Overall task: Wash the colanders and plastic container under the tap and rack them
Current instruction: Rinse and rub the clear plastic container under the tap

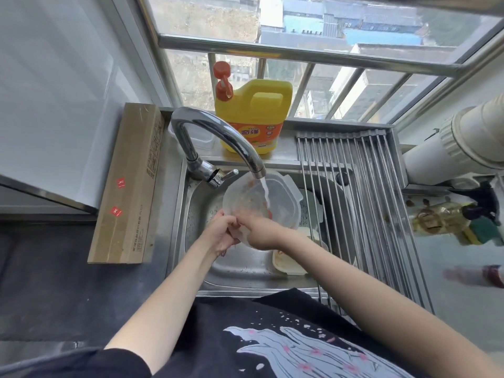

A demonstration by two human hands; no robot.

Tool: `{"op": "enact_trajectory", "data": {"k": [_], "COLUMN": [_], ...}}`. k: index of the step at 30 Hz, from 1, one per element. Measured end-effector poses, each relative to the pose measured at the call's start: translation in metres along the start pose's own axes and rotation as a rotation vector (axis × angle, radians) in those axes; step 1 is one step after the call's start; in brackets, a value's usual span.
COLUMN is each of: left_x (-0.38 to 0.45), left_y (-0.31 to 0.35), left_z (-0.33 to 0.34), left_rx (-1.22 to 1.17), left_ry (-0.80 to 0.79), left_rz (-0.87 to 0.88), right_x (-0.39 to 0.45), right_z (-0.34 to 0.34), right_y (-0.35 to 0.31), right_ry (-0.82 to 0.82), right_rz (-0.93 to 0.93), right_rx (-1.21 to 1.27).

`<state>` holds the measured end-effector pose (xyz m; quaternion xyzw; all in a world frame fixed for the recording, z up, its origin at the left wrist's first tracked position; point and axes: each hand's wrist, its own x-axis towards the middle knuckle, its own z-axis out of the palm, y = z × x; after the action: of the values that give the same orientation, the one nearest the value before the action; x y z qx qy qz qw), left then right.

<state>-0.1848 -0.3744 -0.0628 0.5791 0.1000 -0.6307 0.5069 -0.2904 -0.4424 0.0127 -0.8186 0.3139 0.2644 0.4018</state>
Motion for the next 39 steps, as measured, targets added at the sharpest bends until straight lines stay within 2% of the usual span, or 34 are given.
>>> {"op": "enact_trajectory", "data": {"k": [2,3,4,7,8,10,12,15,17,19,21,22,25,26,28,30,31,32,34,35,37,39], "left_x": [-0.002,-0.004,-0.007,-0.012,-0.013,-0.016,-0.020,-0.025,-0.028,-0.030,-0.030,-0.030,-0.031,-0.031,-0.034,-0.034,-0.034,-0.035,-0.039,-0.040,-0.039,-0.036], "left_y": [0.000,-0.002,-0.003,-0.004,-0.004,-0.003,-0.002,0.000,-0.001,0.001,0.004,0.004,0.001,-0.002,-0.004,-0.002,-0.002,-0.003,-0.005,-0.006,-0.004,0.001], "left_z": [-0.002,-0.003,-0.002,-0.002,-0.003,-0.006,-0.005,0.003,0.008,0.008,0.005,0.004,0.009,0.012,0.016,0.013,0.010,0.008,0.006,0.007,0.007,0.005], "left_rx": [0.046,0.071,0.094,0.138,0.157,0.193,0.192,0.194,0.202,0.188,0.171,0.166,0.161,0.163,0.161,0.161,0.178,0.197,0.210,0.205,0.188,0.188], "left_ry": [0.005,-0.002,0.000,0.052,0.057,0.073,0.100,0.049,-0.002,-0.003,-0.004,-0.011,-0.027,-0.034,-0.043,-0.048,-0.048,-0.036,-0.007,-0.003,0.018,0.057], "left_rz": [-0.004,-0.005,-0.001,0.007,0.009,0.019,0.038,0.069,0.068,0.075,0.084,0.084,0.065,0.059,0.062,0.073,0.080,0.087,0.087,0.090,0.124,0.154], "right_x": [-0.002,0.001,0.005,0.015,0.017,0.018,0.023,0.033,0.035,0.033,0.030,0.030,0.034,0.037,0.043,0.039,0.038,0.041,0.046,0.045,0.039,0.035], "right_z": [-0.002,-0.007,-0.013,-0.022,-0.023,-0.021,-0.011,0.004,0.008,0.009,-0.002,-0.006,-0.001,0.008,0.029,0.019,0.006,-0.004,-0.014,-0.015,-0.008,-0.006], "right_y": [0.003,0.007,0.013,0.024,0.025,0.023,0.021,0.012,0.000,-0.007,-0.006,-0.004,-0.009,-0.016,-0.029,-0.028,-0.022,-0.015,0.000,-0.002,-0.017,-0.022], "right_ry": [-0.152,-0.167,-0.126,0.131,0.164,0.113,0.066,0.133,0.166,0.073,-0.040,-0.005,0.296,0.310,0.335,0.152,0.135,0.200,0.360,0.355,0.129,0.036], "right_rz": [0.000,0.030,0.060,0.164,0.186,0.259,0.354,0.405,0.341,0.184,0.163,0.189,0.369,0.343,0.364,0.242,0.213,0.273,0.421,0.418,0.268,0.170], "right_rx": [0.043,0.038,0.023,-0.098,-0.123,-0.126,-0.007,0.148,0.227,0.323,0.532,0.602,0.752,0.652,0.681,0.674,0.806,0.943,0.968,0.988,0.939,0.802]}}
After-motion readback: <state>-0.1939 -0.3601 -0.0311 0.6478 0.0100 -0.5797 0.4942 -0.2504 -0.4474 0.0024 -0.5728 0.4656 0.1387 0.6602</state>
